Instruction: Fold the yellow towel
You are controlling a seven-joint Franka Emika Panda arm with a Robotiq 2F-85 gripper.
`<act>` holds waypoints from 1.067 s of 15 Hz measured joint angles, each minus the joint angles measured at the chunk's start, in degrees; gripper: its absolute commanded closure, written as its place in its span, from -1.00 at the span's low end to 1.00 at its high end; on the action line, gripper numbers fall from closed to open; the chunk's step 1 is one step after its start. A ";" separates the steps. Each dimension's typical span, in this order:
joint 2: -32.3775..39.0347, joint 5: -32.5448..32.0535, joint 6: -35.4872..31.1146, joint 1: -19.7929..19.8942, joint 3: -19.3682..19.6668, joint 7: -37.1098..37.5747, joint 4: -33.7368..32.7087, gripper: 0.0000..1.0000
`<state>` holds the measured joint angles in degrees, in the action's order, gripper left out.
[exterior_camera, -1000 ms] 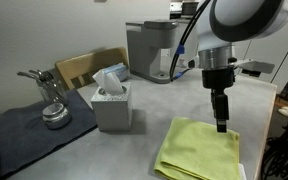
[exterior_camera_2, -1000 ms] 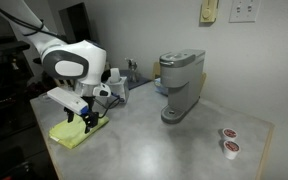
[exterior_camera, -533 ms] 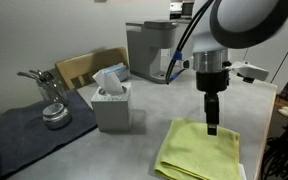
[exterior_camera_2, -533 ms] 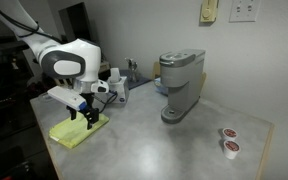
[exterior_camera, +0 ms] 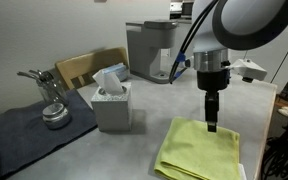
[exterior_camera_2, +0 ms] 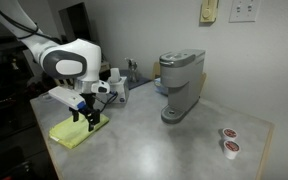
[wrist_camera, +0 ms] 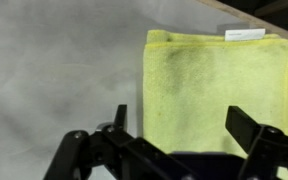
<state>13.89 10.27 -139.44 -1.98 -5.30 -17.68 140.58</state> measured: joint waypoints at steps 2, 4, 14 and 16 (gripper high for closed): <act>0.00 0.25 0.00 0.43 0.32 0.30 0.00 -1.00; 0.09 1.24 -0.08 1.30 0.39 0.30 0.00 -1.00; 8.68 16.61 4.73 8.95 -1.31 -12.92 -3.56 -1.00; 9.32 16.65 6.46 9.66 -1.41 -13.01 -4.59 -1.00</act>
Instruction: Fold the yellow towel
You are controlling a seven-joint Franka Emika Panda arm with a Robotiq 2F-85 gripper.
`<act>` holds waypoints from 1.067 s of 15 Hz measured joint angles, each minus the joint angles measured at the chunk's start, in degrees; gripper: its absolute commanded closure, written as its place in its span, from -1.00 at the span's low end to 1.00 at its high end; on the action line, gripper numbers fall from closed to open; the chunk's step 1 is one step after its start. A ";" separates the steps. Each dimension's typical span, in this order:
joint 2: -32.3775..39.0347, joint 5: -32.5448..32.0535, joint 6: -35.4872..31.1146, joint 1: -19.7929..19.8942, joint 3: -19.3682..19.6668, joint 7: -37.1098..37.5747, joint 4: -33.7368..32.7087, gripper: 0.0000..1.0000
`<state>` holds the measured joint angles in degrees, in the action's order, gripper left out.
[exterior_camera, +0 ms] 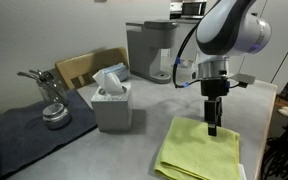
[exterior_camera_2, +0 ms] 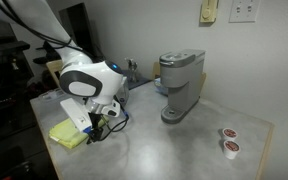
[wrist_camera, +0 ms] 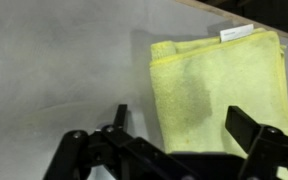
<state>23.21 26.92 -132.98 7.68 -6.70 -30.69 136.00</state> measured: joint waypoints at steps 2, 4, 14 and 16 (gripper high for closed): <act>0.42 0.00 0.93 0.25 -0.07 -0.04 -0.75 -1.00; 0.61 0.00 1.40 0.24 -0.26 -0.04 -1.35 -1.00; 0.49 -0.56 3.37 -0.07 -0.62 -0.04 -4.59 -1.00; 0.59 -0.56 3.38 -0.07 -0.62 -0.04 -4.59 -1.00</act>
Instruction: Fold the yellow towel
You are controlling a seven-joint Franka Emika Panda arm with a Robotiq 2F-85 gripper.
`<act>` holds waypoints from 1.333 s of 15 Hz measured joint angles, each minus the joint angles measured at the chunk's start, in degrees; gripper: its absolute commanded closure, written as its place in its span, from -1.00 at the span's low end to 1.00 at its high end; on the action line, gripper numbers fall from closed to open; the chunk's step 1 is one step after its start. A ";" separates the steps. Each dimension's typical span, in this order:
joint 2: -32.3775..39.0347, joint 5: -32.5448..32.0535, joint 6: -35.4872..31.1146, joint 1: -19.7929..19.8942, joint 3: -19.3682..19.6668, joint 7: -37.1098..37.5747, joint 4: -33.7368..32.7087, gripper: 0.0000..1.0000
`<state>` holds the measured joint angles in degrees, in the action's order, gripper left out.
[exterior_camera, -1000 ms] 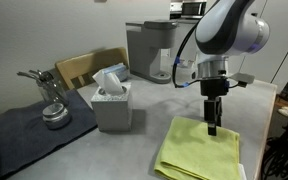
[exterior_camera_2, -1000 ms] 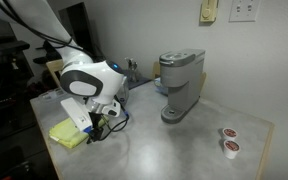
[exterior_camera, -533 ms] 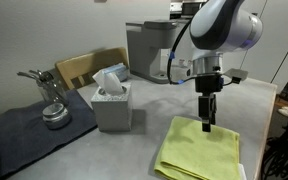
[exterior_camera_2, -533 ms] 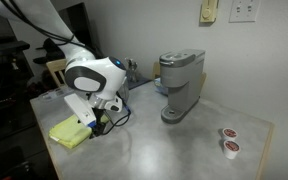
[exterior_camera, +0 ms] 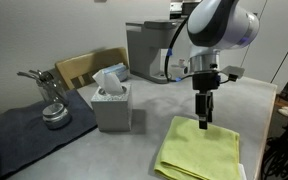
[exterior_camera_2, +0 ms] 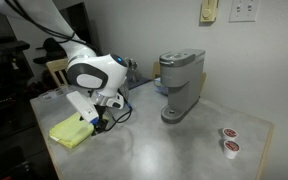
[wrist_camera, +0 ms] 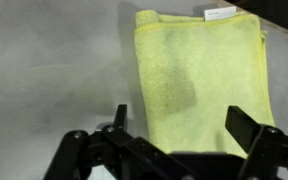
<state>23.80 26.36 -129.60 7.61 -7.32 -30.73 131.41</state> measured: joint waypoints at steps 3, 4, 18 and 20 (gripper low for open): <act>0.58 -0.02 0.00 -0.02 0.00 0.00 0.00 -1.00; 0.87 -0.03 0.01 -0.05 0.00 0.00 0.00 -0.92; 1.62 -0.26 0.23 -0.24 -0.05 -0.16 -0.14 0.99; 1.57 -0.26 0.23 -0.24 -0.05 -0.19 -0.16 1.00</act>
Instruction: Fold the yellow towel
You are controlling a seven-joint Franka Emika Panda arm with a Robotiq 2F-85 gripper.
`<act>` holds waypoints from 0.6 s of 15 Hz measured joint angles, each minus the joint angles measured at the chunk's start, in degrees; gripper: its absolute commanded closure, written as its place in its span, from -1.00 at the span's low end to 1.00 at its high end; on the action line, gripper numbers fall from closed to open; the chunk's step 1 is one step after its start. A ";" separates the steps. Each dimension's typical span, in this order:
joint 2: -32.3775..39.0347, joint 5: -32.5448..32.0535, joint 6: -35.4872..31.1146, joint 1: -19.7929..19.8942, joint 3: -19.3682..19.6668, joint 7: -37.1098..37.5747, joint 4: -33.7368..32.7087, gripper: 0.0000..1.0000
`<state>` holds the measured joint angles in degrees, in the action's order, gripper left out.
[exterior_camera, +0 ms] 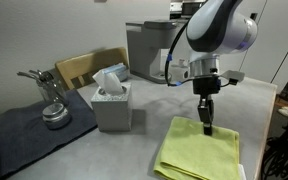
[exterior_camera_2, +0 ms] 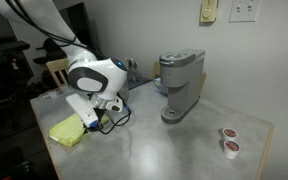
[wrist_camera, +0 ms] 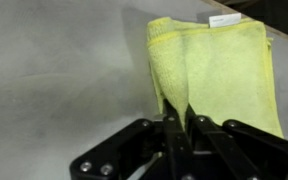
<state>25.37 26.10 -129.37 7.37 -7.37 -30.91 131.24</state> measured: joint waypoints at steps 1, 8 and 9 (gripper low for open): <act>-0.12 0.00 0.00 0.00 0.00 0.00 0.00 0.97; -3.53 0.08 0.00 0.22 0.71 0.94 0.30 0.97; -4.12 0.15 0.00 0.37 0.96 1.04 0.44 0.97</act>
<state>21.25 26.25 -129.37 7.74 -6.41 -29.88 131.69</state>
